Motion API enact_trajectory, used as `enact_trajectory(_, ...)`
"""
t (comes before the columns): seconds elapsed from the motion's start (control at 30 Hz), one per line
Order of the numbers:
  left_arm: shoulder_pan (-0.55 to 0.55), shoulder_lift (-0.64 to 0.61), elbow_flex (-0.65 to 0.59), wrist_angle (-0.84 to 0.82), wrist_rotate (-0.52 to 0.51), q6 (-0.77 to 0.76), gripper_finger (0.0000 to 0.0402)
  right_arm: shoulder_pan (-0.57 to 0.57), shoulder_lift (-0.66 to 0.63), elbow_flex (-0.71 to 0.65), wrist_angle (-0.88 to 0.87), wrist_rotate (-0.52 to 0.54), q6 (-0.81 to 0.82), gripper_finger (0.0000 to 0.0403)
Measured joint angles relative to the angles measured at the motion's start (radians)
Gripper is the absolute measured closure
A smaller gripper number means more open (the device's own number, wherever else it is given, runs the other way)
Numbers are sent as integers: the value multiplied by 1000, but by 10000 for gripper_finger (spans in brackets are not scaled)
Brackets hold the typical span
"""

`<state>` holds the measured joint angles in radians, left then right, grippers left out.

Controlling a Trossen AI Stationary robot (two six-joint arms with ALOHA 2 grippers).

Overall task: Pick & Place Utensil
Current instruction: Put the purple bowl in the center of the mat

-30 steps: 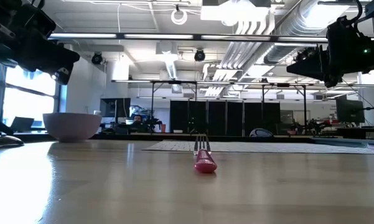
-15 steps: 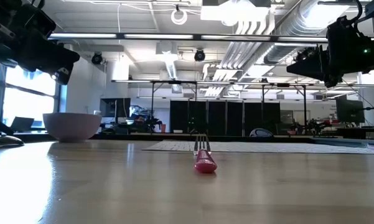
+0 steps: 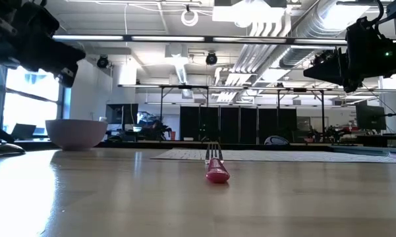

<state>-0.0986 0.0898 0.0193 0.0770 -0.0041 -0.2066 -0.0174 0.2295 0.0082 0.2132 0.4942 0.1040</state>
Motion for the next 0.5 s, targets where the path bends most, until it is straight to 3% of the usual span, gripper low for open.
enact_trajectory(0.37,0,52,4,201,-111,-26,399,0,0,0,0,0,0,399)
enact_trajectory(0.5,0,115,78,154,-160,-5,399,0,0,0,0,0,0,399)
